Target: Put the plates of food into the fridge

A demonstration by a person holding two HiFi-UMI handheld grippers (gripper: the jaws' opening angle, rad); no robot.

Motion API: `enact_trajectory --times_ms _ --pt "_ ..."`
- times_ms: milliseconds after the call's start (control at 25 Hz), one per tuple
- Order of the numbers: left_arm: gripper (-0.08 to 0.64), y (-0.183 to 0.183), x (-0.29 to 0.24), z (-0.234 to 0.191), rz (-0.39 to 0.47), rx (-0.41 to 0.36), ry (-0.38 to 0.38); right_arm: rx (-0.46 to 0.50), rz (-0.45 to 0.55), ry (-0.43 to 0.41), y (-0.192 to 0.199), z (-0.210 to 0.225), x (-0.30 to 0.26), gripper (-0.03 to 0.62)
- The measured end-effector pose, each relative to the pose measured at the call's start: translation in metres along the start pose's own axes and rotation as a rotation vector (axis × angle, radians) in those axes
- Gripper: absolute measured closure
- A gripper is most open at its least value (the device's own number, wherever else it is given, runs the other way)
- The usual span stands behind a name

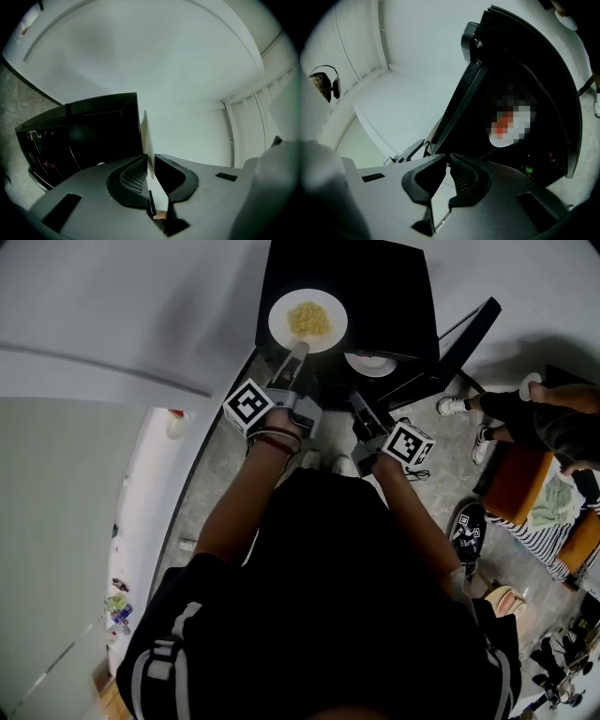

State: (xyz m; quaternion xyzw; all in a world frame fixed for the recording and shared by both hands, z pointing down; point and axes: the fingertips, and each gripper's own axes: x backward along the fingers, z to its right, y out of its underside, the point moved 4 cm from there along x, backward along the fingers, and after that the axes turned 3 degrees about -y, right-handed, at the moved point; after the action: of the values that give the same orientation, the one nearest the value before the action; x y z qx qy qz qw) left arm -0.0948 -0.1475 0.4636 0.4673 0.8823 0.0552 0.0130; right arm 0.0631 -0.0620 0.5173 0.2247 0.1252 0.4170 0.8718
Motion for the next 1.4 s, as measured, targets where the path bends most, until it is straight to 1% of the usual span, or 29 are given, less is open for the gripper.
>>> enact_trajectory --times_ms 120,280,400,480,720,1120,1240,1400 --pt "0.502 0.000 0.000 -0.001 -0.001 0.013 0.000 -0.006 -0.003 0.001 0.002 0.003 0.001 0.551" --pt "0.506 0.004 0.000 0.006 -0.008 0.042 0.034 -0.014 -0.001 0.006 0.003 0.008 0.004 0.551" --pt "0.508 0.007 0.003 0.006 -0.008 0.044 0.029 -0.009 -0.011 0.016 0.005 0.011 0.005 0.551" --pt "0.509 0.009 0.006 0.006 -0.004 0.053 0.031 -0.008 -0.015 0.007 0.005 0.007 0.004 0.551" --pt "0.511 0.011 0.009 0.006 -0.013 0.036 0.038 -0.025 -0.027 -0.007 0.006 0.007 -0.003 0.551" --pt "0.512 0.029 0.028 0.016 -0.019 0.056 0.043 -0.011 -0.034 -0.014 0.006 0.005 0.005 0.551" --pt "0.512 0.031 0.036 0.016 -0.025 0.033 0.039 -0.008 -0.045 -0.008 0.009 0.009 0.005 0.551" --pt "0.512 0.031 0.043 0.015 -0.023 0.034 0.038 -0.036 -0.042 -0.009 0.010 0.010 0.004 0.551"
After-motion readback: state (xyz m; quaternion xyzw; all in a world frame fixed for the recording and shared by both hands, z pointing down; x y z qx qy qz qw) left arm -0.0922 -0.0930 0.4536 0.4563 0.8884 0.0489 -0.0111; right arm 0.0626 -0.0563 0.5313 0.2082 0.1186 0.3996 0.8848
